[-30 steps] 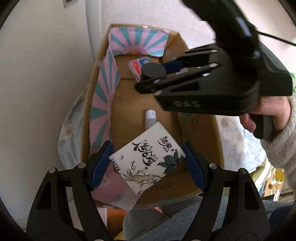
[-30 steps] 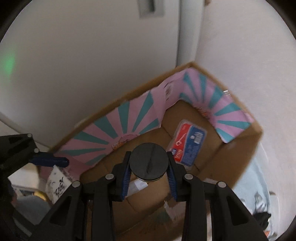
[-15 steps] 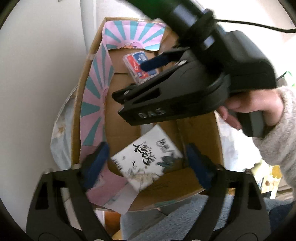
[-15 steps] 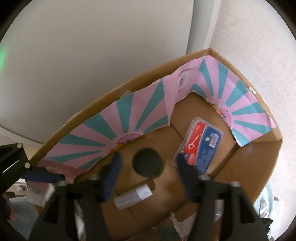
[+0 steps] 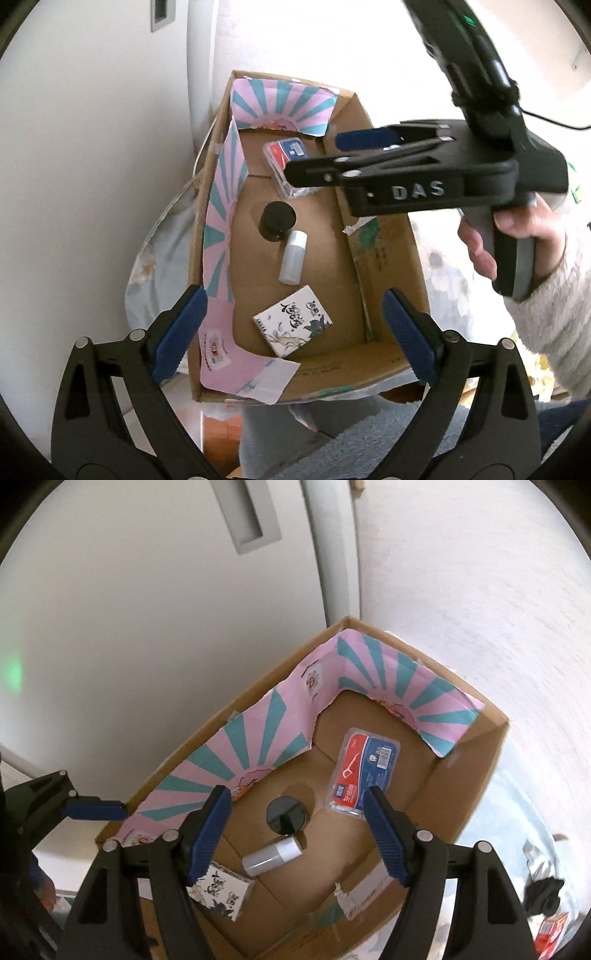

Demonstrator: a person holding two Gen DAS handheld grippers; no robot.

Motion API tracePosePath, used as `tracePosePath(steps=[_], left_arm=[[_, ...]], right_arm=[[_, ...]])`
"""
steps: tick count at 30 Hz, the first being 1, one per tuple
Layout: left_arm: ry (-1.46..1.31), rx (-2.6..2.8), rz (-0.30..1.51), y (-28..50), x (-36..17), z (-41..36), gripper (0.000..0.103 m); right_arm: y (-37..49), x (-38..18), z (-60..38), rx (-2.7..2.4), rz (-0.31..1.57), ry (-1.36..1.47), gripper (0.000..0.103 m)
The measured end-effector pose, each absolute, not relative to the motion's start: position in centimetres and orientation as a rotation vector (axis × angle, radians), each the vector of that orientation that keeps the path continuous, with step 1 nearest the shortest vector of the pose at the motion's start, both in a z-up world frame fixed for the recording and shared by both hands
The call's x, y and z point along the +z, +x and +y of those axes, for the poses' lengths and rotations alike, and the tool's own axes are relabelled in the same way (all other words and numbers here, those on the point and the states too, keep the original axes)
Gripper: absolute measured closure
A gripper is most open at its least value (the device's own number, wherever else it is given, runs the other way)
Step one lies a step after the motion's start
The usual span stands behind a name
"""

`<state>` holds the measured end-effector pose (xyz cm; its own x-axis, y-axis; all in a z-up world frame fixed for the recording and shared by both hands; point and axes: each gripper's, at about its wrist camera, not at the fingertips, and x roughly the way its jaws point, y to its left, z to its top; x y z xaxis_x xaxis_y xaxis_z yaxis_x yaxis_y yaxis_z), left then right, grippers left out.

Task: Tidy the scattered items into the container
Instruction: 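Carry both items into the cardboard box and release them, then return both open tools to the table items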

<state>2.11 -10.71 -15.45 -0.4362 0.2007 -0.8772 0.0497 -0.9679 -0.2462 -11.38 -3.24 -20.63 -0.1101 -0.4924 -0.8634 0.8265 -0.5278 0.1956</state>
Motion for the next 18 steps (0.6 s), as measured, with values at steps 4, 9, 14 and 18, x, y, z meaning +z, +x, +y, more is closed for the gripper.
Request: tracePosePath(steps=[4,9,14,18], left_arm=[[-1.6,2.562,-0.361,1.3,-16.1,-11.2,0.007],[-1.571,2.553,-0.306,0.7,-15.1,-9.7,0.007],[-1.535,2.53,-0.24,-1.1,-14.3,-7.2,0.007],[-1.486,2.496,-0.166,-3.1,-13.0,-4.0,0.007]], right_arm=[[-11.1,-19.8,-2.5,-1.836,0.327,1.197,0.033],[-11.4,-17.6,-1.4,-1.928,0.216,1.18,0.033],[-11.6,-15.6,4.6,-2.076,0.118,1.181,0.033],[-11.2,-15.3,11.1,-2.217,0.036,1.201,0.033]])
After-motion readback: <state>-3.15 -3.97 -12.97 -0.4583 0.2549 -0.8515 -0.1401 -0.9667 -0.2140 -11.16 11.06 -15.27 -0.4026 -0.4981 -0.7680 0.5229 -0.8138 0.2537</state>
